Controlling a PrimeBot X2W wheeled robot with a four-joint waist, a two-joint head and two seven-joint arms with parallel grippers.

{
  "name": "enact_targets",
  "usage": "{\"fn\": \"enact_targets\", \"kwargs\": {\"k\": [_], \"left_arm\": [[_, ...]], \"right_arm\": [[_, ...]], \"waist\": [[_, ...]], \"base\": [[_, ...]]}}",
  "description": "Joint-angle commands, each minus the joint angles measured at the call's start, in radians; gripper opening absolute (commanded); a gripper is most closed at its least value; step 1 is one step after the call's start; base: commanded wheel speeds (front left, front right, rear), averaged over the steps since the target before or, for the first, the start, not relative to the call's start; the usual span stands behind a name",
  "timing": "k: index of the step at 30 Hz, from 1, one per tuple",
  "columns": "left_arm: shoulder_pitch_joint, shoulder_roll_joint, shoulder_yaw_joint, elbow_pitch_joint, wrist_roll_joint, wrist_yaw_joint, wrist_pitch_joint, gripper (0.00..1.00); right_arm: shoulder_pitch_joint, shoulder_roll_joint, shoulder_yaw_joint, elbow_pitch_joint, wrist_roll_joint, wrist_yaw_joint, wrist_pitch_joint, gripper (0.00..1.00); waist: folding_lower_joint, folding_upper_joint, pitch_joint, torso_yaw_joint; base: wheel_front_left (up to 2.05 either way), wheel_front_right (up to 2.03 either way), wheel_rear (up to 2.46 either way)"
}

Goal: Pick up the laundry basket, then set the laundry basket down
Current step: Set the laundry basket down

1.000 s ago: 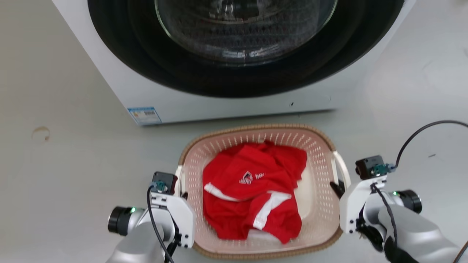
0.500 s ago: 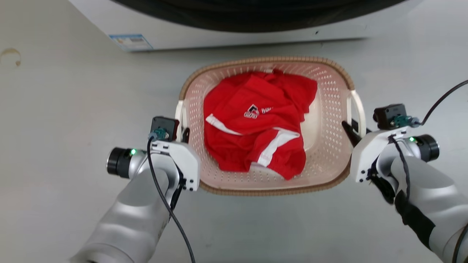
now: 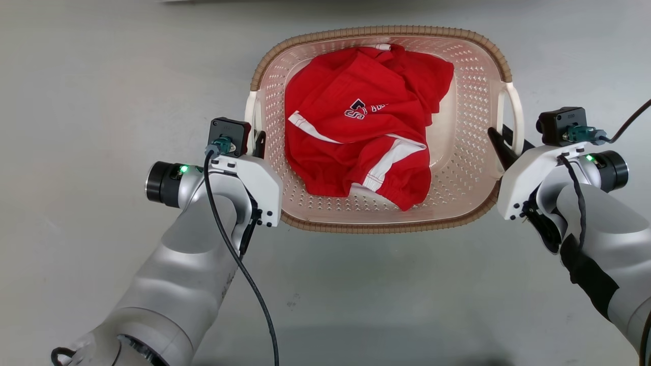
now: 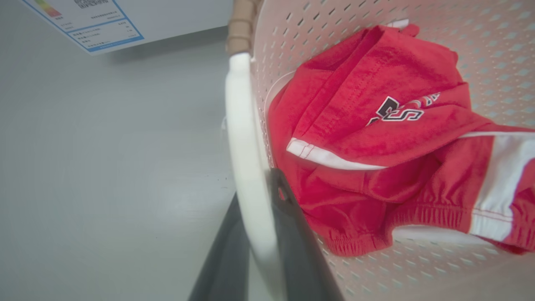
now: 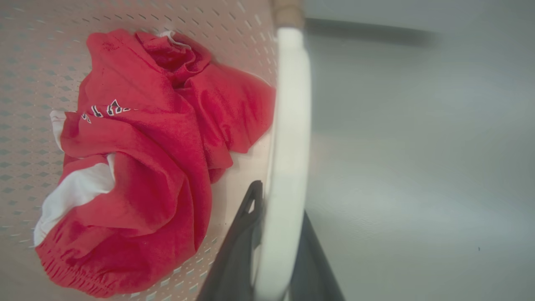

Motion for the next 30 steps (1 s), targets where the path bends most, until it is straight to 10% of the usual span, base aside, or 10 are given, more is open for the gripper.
{"fn": "enact_targets", "kwargs": {"k": [1,30], "left_arm": [[-0.023,0.05,0.01,0.009,0.012,0.02,-0.014,0.0],[-0.069,0.048,-0.02,0.02,0.005,0.02,0.022,0.0]], "right_arm": [[0.03,-0.041,0.003,0.014,0.005,0.004,-0.016,0.0],[-0.005,-0.025,0.015,0.041,0.02,0.004,-0.023,0.0]], "waist": [[0.0,0.0,0.009,0.001],[0.0,0.0,0.071,-0.005]], "base": [[0.0,0.0,0.0],[0.0,0.0,0.0]]}}
